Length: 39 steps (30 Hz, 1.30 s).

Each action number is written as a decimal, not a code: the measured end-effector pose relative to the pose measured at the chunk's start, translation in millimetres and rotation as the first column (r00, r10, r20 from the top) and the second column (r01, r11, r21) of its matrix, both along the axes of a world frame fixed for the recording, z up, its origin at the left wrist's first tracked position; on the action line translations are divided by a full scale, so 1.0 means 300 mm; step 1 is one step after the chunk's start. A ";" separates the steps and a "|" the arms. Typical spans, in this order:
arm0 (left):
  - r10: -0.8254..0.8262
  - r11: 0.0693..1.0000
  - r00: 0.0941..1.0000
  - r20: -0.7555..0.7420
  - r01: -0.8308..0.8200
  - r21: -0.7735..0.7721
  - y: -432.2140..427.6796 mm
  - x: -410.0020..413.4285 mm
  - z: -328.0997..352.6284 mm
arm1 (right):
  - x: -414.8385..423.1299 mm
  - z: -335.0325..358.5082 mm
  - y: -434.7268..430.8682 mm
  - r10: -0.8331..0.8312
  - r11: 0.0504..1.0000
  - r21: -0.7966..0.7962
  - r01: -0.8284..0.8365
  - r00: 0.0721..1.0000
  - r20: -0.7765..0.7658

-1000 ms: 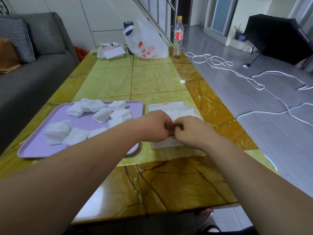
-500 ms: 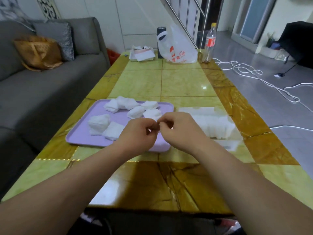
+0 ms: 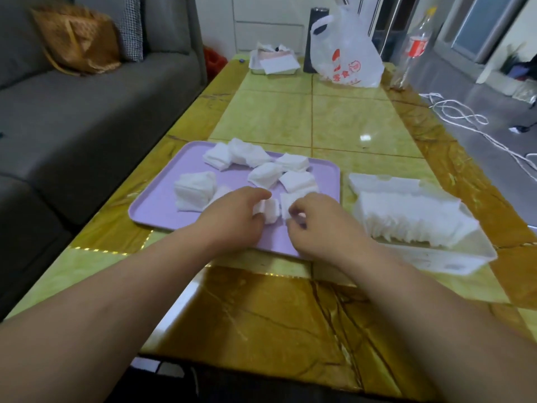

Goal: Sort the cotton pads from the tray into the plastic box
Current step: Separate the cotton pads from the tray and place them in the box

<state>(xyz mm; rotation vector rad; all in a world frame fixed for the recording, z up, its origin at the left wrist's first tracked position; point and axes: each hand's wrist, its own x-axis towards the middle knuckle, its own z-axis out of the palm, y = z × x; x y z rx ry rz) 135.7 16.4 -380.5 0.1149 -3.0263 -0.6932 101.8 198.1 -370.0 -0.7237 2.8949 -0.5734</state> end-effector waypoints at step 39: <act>0.018 0.614 0.987 0.159 -0.137 0.778 0.027 0.034 0.049 | 0.010 0.028 -0.006 0.164 0.348 -0.745 0.569 0.746 0.646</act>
